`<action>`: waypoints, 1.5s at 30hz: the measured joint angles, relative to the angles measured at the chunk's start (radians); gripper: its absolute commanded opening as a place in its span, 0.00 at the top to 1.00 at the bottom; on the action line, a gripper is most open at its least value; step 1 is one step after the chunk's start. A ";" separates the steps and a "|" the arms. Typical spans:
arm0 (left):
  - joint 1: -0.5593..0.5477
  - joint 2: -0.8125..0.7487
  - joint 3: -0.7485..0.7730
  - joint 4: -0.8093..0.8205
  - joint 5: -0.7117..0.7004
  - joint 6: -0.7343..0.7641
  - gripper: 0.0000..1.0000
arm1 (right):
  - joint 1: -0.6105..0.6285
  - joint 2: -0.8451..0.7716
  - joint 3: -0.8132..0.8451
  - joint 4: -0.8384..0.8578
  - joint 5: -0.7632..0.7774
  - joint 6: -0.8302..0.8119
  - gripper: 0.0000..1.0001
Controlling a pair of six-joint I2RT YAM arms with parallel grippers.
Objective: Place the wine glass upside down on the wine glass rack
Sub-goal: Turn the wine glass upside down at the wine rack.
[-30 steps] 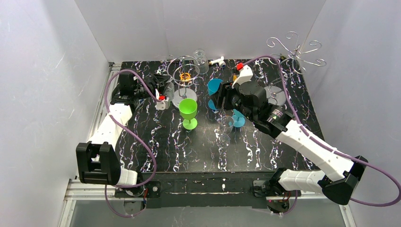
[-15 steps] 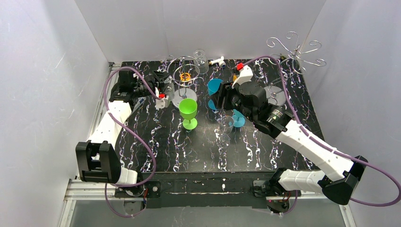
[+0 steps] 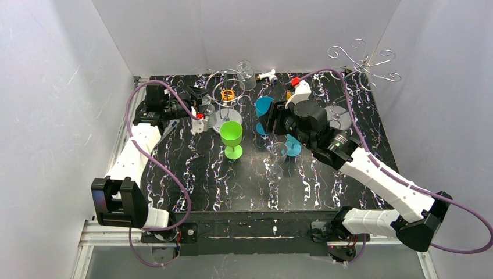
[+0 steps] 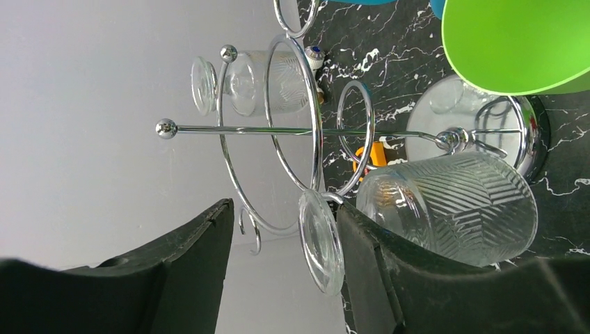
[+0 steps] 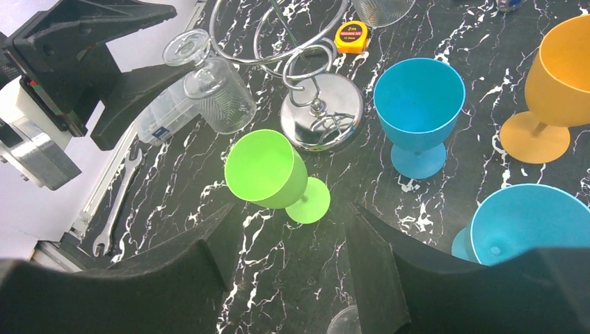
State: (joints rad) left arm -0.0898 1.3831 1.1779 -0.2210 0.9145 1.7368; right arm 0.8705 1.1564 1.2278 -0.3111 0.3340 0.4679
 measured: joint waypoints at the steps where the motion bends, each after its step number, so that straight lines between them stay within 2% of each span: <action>1: 0.000 0.002 0.006 -0.006 -0.002 0.000 0.45 | 0.000 0.000 0.000 0.000 0.000 0.000 0.35; 5: -0.005 0.040 0.070 -0.061 -0.015 -0.010 0.44 | 0.000 0.000 0.000 0.000 0.000 0.000 0.36; 10: -0.021 0.134 0.233 -0.217 -0.045 -0.029 0.36 | 0.000 0.000 0.000 0.000 0.000 0.001 0.36; 14: -0.035 0.143 0.274 -0.316 -0.077 -0.020 0.31 | 0.000 0.000 0.000 0.000 0.000 0.004 0.36; 22: -0.064 0.143 0.291 -0.418 -0.104 -0.002 0.29 | 0.000 0.009 0.000 0.000 0.000 0.005 0.36; 36: -0.082 0.297 0.557 -0.680 -0.157 0.027 0.24 | 0.000 0.024 0.001 0.000 -0.001 0.015 0.32; 41: -0.085 0.296 0.559 -0.728 -0.175 0.066 0.22 | 0.000 0.103 0.038 0.000 -0.016 0.014 0.32; 45: -0.085 0.296 0.570 -0.742 -0.183 0.070 0.21 | -0.002 0.214 0.137 0.011 -0.034 0.000 0.34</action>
State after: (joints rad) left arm -0.1745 1.6794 1.7479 -0.9628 0.7315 1.8071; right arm 0.8689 1.3703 1.3650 -0.3004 0.3001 0.4682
